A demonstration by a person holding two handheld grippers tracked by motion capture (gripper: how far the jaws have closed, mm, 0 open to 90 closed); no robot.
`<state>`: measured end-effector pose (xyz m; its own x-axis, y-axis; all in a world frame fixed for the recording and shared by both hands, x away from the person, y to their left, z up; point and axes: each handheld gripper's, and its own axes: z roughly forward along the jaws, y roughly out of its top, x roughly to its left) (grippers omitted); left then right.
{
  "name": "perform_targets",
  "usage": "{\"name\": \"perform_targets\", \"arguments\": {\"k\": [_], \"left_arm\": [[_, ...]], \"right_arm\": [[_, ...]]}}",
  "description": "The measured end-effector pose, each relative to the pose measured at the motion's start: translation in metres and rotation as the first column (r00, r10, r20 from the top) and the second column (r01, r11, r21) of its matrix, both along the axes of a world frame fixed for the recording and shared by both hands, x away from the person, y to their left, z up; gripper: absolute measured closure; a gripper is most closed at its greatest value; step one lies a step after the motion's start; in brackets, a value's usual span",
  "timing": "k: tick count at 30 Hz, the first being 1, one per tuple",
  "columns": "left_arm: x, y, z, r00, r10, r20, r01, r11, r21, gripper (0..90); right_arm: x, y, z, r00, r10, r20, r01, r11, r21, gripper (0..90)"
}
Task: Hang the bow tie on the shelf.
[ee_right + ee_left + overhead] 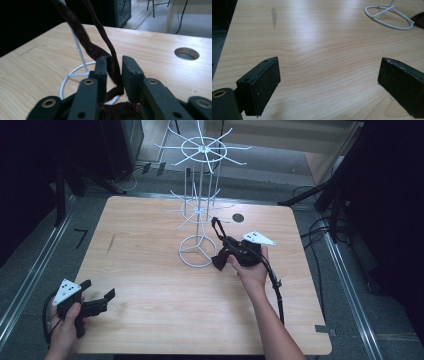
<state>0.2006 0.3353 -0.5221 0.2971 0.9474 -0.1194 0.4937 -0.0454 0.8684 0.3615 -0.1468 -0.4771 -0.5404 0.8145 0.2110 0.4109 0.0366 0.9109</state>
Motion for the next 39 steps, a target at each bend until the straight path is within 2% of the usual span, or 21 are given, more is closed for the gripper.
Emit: {"name": "perform_targets", "arguments": {"k": [3,6,7,8,10,17,23,27,39], "left_arm": [[0.000,0.000,0.000,1.0000,-0.001,-0.002,0.001,1.0000,-0.001,4.8],[0.000,0.000,0.000,1.0000,0.000,-0.003,0.000,1.0000,-0.002,4.8],[0.000,0.000,0.000,1.0000,0.000,-0.003,0.000,1.0000,-0.002,4.8],[0.000,0.000,0.000,1.0000,-0.001,-0.004,0.001,1.0000,-0.001,4.8],[0.000,0.000,0.000,1.0000,-0.002,-0.003,0.002,1.0000,-0.001,4.8],[0.000,0.000,0.000,1.0000,0.001,-0.004,-0.001,1.0000,-0.001,4.8],[0.000,0.000,0.000,1.0000,0.001,-0.004,-0.001,1.0000,0.000,4.8],[0.000,0.000,0.000,1.0000,0.002,-0.006,-0.002,1.0000,0.000,4.8],[0.001,-0.001,0.000,0.9999,0.005,-0.009,-0.005,1.0000,0.002,4.8]], "right_arm": [[0.000,-0.008,-0.001,0.9999,0.002,-0.014,-0.002,0.9991,0.043,66.5],[-0.002,-0.015,-0.001,0.9999,0.003,-0.012,-0.002,0.9982,0.060,54.1],[-0.002,-0.015,-0.001,0.9999,0.003,-0.012,-0.002,0.9982,0.060,54.1],[-0.004,-0.019,0.000,0.9998,0.014,-0.014,-0.014,0.9981,0.059,48.0],[-0.006,-0.021,0.002,0.9997,0.020,-0.011,-0.020,0.9988,0.045,44.2],[-0.020,-0.026,0.014,0.9993,0.029,0.025,-0.029,0.9995,0.013,25.6],[-0.033,-0.032,0.023,0.9983,0.037,0.046,-0.036,0.9991,-0.022,19.1],[-0.042,-0.040,0.025,0.9981,0.013,0.060,-0.012,0.9997,-0.020,18.4],[-0.062,-0.078,0.008,0.9991,-0.030,0.029,0.030,0.9994,-0.020,16.1]]}}
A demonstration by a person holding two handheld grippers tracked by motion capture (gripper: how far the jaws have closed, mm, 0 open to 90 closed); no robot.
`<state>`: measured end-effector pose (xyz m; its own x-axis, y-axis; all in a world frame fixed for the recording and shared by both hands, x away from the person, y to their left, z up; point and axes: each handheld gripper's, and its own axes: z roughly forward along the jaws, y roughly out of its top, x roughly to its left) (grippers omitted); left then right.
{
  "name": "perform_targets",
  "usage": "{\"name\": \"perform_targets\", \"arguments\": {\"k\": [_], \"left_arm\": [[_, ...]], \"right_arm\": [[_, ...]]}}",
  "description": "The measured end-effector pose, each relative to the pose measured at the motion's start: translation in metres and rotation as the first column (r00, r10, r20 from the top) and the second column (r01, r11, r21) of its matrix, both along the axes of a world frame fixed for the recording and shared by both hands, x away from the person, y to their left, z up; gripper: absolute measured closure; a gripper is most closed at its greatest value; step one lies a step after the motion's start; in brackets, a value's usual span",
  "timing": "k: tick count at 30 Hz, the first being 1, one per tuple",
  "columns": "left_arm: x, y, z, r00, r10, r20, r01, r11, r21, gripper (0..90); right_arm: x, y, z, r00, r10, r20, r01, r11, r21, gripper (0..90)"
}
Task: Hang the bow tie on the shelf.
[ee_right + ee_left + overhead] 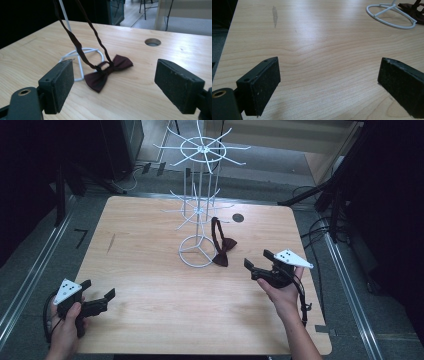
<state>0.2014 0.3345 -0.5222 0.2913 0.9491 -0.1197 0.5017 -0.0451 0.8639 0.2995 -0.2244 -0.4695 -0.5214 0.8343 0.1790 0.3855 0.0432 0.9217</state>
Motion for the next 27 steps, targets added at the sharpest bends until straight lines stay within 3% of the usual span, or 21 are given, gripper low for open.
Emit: {"name": "perform_targets", "arguments": {"k": [11,27], "left_arm": [[0.000,-0.001,0.000,1.0000,0.003,0.001,-0.003,1.0000,0.006,4.9],[0.000,-0.001,0.000,1.0000,0.002,0.004,-0.002,0.9999,0.011,5.8]], "right_arm": [[-0.020,-0.028,-0.015,0.9988,-0.038,-0.031,0.038,0.9993,0.006,15.3],[-0.054,-0.058,-0.029,0.9965,-0.075,-0.036,0.075,0.9972,-0.004,13.8]]}}
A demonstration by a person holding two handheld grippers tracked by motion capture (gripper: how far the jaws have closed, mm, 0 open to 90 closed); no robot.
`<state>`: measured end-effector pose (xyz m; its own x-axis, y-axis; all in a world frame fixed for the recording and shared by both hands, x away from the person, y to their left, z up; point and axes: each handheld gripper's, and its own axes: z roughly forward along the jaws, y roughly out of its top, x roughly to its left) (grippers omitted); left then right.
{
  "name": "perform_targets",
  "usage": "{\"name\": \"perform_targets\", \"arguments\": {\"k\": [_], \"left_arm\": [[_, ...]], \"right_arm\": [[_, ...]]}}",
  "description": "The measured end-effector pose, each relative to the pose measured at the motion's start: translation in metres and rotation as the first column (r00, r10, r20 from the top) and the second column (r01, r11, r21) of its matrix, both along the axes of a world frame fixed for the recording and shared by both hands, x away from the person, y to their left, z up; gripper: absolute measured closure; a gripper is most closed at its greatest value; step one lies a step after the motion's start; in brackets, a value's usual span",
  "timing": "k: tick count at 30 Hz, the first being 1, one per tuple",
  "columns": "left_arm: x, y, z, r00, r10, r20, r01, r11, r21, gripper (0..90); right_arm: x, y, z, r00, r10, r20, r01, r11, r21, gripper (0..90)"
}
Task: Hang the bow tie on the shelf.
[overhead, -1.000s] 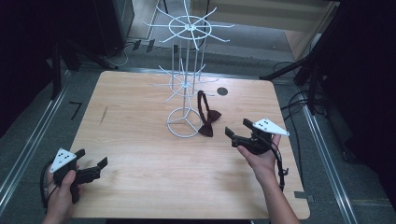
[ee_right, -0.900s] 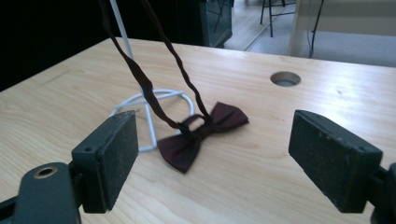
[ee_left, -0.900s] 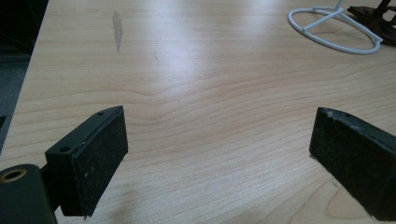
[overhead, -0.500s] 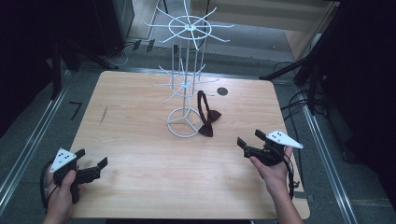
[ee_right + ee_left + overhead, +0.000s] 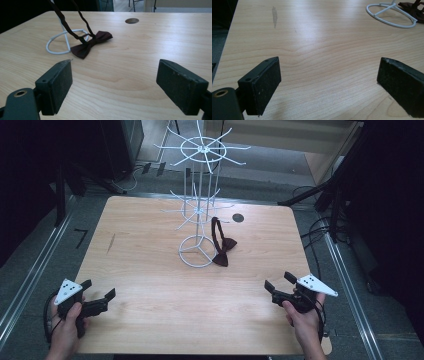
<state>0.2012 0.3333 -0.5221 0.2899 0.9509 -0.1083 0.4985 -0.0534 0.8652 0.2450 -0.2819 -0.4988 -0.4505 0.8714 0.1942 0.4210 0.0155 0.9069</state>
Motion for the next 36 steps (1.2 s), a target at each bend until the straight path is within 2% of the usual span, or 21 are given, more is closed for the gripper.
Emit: {"name": "perform_targets", "arguments": {"k": [5,7,11,21,27,28,36], "left_arm": [[0.000,-0.001,0.000,1.0000,-0.004,-0.001,0.004,1.0000,0.007,5.8],[0.000,-0.001,0.000,1.0000,-0.006,-0.001,0.006,1.0000,0.008,5.8],[0.000,-0.001,0.000,1.0000,-0.007,0.000,0.007,0.9999,0.011,5.8],[0.000,0.000,0.000,1.0000,-0.004,0.001,0.004,1.0000,0.006,5.8],[0.000,0.000,0.000,1.0000,-0.002,0.003,0.002,1.0000,0.002,5.8],[0.000,0.000,0.000,1.0000,-0.001,0.002,0.001,1.0000,0.001,5.8],[0.000,0.001,0.000,1.0000,0.001,-0.001,-0.001,1.0000,-0.004,5.7]], "right_arm": [[-0.007,-0.007,-0.006,0.9998,-0.019,-0.006,0.018,0.9993,-0.031,13.7],[-0.010,-0.011,-0.010,0.9995,-0.031,-0.007,0.030,0.9974,-0.065,13.8],[-0.018,-0.019,-0.019,0.9987,-0.043,-0.027,0.041,0.9953,-0.088,13.7],[-0.031,-0.045,-0.035,0.9933,-0.096,-0.064,0.091,0.9923,-0.085,13.7],[-0.039,-0.059,-0.041,0.9887,-0.132,-0.071,0.125,0.9879,-0.092,13.7],[-0.043,-0.066,-0.043,0.9856,-0.150,-0.078,0.143,0.9857,-0.089,13.7],[-0.057,-0.092,-0.049,0.9717,-0.218,-0.091,0.212,0.9747,-0.071,13.7]]}}
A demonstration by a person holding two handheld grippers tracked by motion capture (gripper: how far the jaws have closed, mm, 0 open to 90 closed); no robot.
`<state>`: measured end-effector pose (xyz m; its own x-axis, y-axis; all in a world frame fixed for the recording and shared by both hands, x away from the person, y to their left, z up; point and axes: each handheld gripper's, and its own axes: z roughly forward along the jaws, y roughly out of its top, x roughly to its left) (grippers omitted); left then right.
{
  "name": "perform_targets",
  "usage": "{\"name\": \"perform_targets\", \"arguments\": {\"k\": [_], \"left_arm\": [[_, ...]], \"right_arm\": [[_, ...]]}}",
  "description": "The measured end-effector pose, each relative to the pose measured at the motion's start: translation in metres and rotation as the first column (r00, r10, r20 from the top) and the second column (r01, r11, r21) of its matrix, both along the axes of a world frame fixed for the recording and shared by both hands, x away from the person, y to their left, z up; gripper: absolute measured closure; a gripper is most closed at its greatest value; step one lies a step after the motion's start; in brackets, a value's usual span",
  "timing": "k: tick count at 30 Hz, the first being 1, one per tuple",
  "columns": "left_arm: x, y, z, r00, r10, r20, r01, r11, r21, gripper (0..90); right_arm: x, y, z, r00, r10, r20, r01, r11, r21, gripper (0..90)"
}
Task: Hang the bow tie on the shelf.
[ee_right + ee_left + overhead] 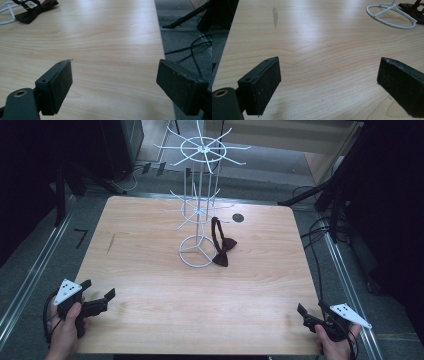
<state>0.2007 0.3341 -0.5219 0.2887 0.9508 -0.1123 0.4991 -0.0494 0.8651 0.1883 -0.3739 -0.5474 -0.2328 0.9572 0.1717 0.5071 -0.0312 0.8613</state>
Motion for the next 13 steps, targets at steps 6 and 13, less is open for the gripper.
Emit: {"name": "perform_targets", "arguments": {"k": [6,13], "left_arm": [[0.0010,0.0006,-0.0003,1.0000,-0.004,-0.004,0.003,1.0000,-0.009,5.0],[0.0011,0.0006,-0.0002,1.0000,-0.006,-0.007,0.006,0.9999,-0.008,5.1]], "right_arm": [[0.0015,-0.0070,-0.0043,0.9994,-0.018,-0.030,0.018,0.9996,0.020,14.3],[0.0028,-0.0060,-0.0041,0.9991,-0.020,-0.038,0.021,0.9995,0.025,14.3]]}}
